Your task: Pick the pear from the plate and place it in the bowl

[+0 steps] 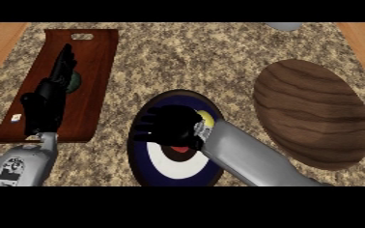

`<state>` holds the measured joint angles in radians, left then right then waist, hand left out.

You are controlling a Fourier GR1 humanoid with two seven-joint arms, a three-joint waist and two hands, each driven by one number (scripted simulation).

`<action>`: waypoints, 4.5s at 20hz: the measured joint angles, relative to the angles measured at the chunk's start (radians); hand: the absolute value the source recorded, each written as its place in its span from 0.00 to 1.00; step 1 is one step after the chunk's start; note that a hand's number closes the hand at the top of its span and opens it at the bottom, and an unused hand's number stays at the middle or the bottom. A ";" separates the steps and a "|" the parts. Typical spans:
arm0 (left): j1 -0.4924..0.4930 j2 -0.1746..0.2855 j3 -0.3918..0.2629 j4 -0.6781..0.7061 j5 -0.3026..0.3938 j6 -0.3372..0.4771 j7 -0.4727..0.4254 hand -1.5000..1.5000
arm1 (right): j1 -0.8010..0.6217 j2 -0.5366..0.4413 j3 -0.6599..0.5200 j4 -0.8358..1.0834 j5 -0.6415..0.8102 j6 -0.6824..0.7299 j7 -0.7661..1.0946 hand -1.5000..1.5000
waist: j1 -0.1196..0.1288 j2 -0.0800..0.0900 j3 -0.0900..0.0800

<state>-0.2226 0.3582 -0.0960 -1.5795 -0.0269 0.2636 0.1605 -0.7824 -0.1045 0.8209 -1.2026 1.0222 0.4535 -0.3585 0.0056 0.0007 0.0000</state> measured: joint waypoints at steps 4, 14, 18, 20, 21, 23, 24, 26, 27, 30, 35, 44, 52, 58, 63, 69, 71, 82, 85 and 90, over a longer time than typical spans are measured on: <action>-0.003 -0.014 0.018 0.018 -0.013 -0.019 -0.006 0.50 | 0.004 0.038 -0.027 0.050 0.054 -0.006 -0.036 0.00 | 0.000 0.000 0.000; 0.010 -0.045 0.035 -0.029 -0.053 -0.038 0.023 0.50 | 0.027 0.082 -0.041 0.162 0.204 -0.181 -0.175 1.00 | 0.001 -0.004 0.001; 0.015 -0.051 0.054 -0.017 -0.054 -0.062 0.005 0.50 | 0.004 0.097 -0.046 0.205 0.185 -0.204 -0.199 1.00 | 0.005 -0.002 0.001; 0.016 -0.060 0.056 -0.026 -0.064 -0.061 0.014 0.50 | 0.005 0.092 -0.050 0.199 0.178 -0.206 -0.222 1.00 | 0.004 -0.002 0.001; 0.023 -0.064 0.057 -0.036 -0.067 -0.062 0.016 0.50 | 0.011 0.092 -0.060 0.192 0.183 -0.208 -0.238 1.00 | 0.003 -0.002 0.000; 0.017 -0.066 0.070 -0.025 -0.064 -0.069 0.013 0.50 | 0.031 0.073 -0.069 0.135 0.186 -0.197 -0.269 1.00 | -0.002 -0.002 0.000; 0.010 -0.063 0.073 -0.017 -0.065 -0.072 0.012 0.50 | 0.044 0.078 -0.079 0.122 0.168 -0.191 -0.226 1.00 | -0.002 -0.002 0.000; 0.017 -0.060 0.074 -0.024 -0.067 -0.072 0.013 0.50 | 0.080 0.089 -0.149 0.128 0.131 -0.185 -0.098 1.00 | -0.007 -0.004 0.001; 0.019 -0.060 0.078 -0.023 -0.067 -0.069 0.014 0.50 | 0.103 0.093 -0.193 0.133 0.109 -0.189 -0.029 1.00 | -0.016 -0.004 0.001; 0.028 -0.054 0.093 -0.023 -0.066 -0.062 0.016 0.50 | 0.170 0.105 -0.329 0.145 0.039 -0.228 0.173 1.00 | -0.045 -0.009 0.004; 0.031 -0.053 0.095 -0.020 -0.063 -0.064 0.016 0.50 | 0.242 0.104 -0.474 0.087 -0.101 -0.382 0.485 1.00 | -0.044 -0.015 0.005; 0.024 -0.076 0.059 -0.007 -0.074 -0.072 0.017 0.50 | 0.191 0.105 -0.442 -0.108 -0.136 -0.763 1.059 1.00 | -0.003 -0.026 -0.002; 0.014 -0.069 0.073 -0.010 -0.069 -0.079 0.021 0.50 | 0.122 0.097 -0.310 -0.223 0.100 -0.858 1.470 1.00 | -0.001 -0.017 -0.002; 0.026 -0.072 0.078 -0.021 -0.073 -0.078 0.014 0.50 | 0.167 0.094 -0.367 -0.297 0.242 -0.881 1.506 1.00 | -0.010 -0.010 -0.001; 0.022 -0.080 0.081 -0.020 -0.083 -0.074 0.015 0.50 | 0.261 0.073 -0.469 -0.370 0.296 -0.926 1.461 1.00 | -0.015 -0.005 0.000; 0.007 -0.089 0.087 -0.007 -0.091 -0.078 0.009 0.50 | 0.345 -0.024 -0.608 -0.368 0.290 -0.958 1.394 1.00 | -0.012 -0.002 0.000; 0.023 -0.084 0.092 -0.028 -0.088 -0.086 0.015 0.50 | 0.392 -0.069 -0.641 -0.373 0.281 -0.955 1.373 1.00 | -0.011 -0.002 0.000; 0.014 -0.092 0.106 -0.025 -0.093 -0.109 0.013 0.50 | 0.446 -0.209 -0.853 -0.069 0.128 -1.090 1.166 1.00 | 0.000 0.002 0.001; 0.002 -0.095 0.108 -0.021 -0.092 -0.114 0.017 0.50 | 0.417 -0.220 -0.910 0.032 -0.019 -1.123 1.068 0.00 | 0.004 0.003 0.002; 0.014 -0.102 0.104 -0.037 -0.098 -0.120 0.015 0.50 | 0.368 -0.221 -0.981 0.172 -0.266 -1.158 0.815 0.00 | 0.009 0.004 0.003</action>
<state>-0.2086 0.2567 0.0082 -1.6161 -0.1253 0.1440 0.1753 -0.4145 -0.3250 -0.1599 -1.0311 0.7561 -0.7049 0.4568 0.0151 0.0052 0.0025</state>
